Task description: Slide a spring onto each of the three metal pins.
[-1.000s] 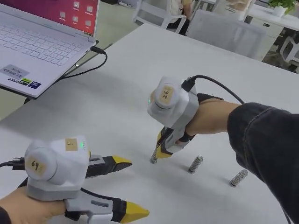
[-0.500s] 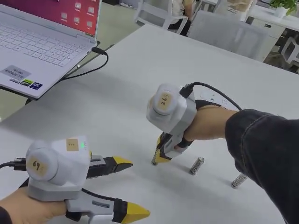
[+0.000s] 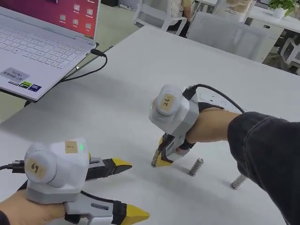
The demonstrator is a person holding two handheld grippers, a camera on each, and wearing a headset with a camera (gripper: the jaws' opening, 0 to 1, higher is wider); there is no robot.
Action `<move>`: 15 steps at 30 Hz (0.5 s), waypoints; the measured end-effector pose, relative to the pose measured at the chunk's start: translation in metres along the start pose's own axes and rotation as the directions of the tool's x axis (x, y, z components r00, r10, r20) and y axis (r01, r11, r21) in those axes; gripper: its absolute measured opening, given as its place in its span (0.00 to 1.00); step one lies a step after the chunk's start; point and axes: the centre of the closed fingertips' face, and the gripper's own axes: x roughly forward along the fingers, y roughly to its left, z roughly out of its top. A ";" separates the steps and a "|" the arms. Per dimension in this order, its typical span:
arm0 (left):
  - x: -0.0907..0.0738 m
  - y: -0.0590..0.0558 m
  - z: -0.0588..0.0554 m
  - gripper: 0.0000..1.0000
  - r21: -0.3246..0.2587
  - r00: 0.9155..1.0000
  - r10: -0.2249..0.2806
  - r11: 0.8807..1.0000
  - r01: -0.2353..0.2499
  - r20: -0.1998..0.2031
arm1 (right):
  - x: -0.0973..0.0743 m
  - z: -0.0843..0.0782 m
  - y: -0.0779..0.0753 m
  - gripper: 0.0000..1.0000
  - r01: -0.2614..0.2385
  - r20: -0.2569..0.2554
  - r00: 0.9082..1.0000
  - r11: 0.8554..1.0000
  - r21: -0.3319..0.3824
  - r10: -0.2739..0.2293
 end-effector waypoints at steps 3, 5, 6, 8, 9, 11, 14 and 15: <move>0.000 0.000 0.001 0.62 -0.001 1.000 0.002 1.000 -0.002 0.002 | -0.002 -0.004 0.002 0.18 -0.002 -0.001 1.000 1.000 0.008 0.002; 0.000 0.000 0.001 0.63 0.000 1.000 0.004 1.000 -0.004 0.002 | -0.003 -0.006 0.003 0.18 0.001 0.003 1.000 1.000 0.013 -0.001; 0.000 0.000 0.002 0.63 -0.001 1.000 0.004 1.000 -0.004 0.002 | -0.004 -0.007 0.004 0.18 0.000 0.005 1.000 1.000 0.021 0.000; 0.000 0.000 0.002 0.63 0.001 1.000 0.005 1.000 -0.005 0.004 | -0.006 -0.008 0.005 0.18 0.005 0.008 1.000 1.000 0.024 -0.005; 0.000 0.000 0.003 0.63 0.002 1.000 0.005 1.000 -0.005 0.003 | -0.007 -0.009 0.005 0.18 0.006 0.008 1.000 1.000 0.028 -0.006; 0.000 0.000 0.004 0.64 0.004 1.000 0.005 1.000 -0.005 0.003 | -0.009 -0.010 0.007 0.18 0.006 0.015 1.000 0.999 0.037 -0.007; 0.000 0.000 0.006 0.64 0.008 1.000 0.005 1.000 -0.005 0.004 | -0.012 -0.012 0.011 0.18 0.008 0.021 1.000 0.999 0.049 -0.009; -0.001 0.000 0.006 0.64 0.009 1.000 0.006 1.000 -0.006 0.006 | -0.012 -0.014 0.012 0.18 0.010 0.025 1.000 0.999 0.052 -0.011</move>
